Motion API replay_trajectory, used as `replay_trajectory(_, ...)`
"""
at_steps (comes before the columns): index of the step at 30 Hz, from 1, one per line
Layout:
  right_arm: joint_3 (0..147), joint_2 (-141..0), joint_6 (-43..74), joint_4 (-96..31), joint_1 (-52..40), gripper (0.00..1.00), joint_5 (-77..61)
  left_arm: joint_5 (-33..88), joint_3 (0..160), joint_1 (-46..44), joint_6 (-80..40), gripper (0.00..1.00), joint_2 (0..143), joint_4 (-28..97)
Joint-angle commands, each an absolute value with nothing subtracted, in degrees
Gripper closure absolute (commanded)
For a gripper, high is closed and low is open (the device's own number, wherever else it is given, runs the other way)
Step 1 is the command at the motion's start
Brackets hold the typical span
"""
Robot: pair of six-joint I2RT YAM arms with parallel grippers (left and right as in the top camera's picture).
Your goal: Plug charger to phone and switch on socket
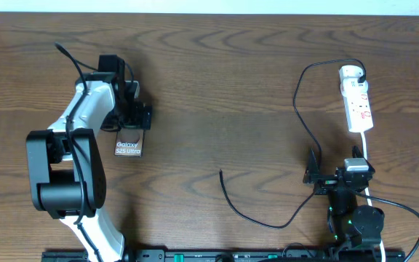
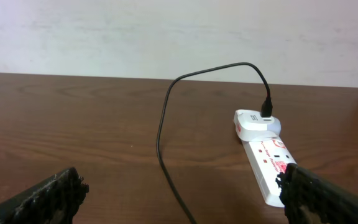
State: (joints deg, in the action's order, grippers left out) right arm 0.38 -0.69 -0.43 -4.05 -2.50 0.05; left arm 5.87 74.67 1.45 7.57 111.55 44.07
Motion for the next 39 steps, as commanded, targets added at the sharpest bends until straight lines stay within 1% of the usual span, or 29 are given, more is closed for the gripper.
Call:
replay_trajectory(1,0.32,-0.38,0.19,-4.29,-2.94,0.01,0.73,5.52,72.93,1.54,8.36,0.02,112.42,43.29)
replay_trajectory(39,0.32,-0.38,0.19,-4.29,-2.94,0.01,0.73,5.56,70.22,1.54,9.65,0.02,112.42,39.92)
